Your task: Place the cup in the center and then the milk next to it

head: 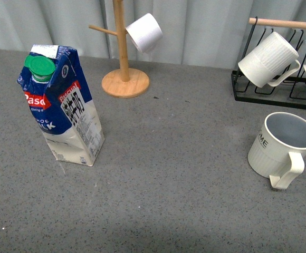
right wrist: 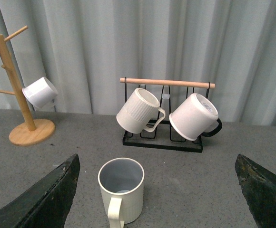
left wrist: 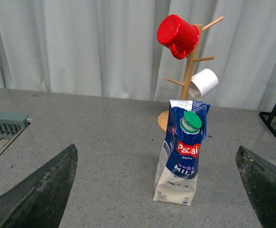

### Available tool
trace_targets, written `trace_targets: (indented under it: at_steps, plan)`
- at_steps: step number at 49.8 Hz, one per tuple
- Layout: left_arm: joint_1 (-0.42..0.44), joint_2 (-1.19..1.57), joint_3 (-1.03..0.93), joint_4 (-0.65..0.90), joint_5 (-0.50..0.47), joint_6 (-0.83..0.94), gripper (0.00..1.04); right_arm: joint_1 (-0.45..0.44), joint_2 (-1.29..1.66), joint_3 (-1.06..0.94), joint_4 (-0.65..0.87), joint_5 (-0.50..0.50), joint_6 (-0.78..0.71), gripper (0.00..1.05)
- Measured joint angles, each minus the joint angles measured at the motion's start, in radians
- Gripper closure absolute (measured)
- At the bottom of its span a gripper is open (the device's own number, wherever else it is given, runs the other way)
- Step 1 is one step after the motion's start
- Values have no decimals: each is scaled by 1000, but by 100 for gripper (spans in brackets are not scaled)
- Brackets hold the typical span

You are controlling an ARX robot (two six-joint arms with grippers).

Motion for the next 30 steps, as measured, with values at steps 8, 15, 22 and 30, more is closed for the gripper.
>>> trace_targets:
  at_steps: [8, 15, 22, 30]
  plan:
    - [0, 0, 0, 0, 0, 0, 7, 0, 0, 0, 0, 0, 0, 9]
    - [0, 0, 0, 0, 0, 0, 7, 0, 0, 0, 0, 0, 0, 9]
    - [0, 0, 0, 0, 0, 0, 7, 0, 0, 0, 0, 0, 0, 9]
    - [0, 0, 0, 0, 0, 0, 7, 0, 0, 0, 0, 0, 0, 9]
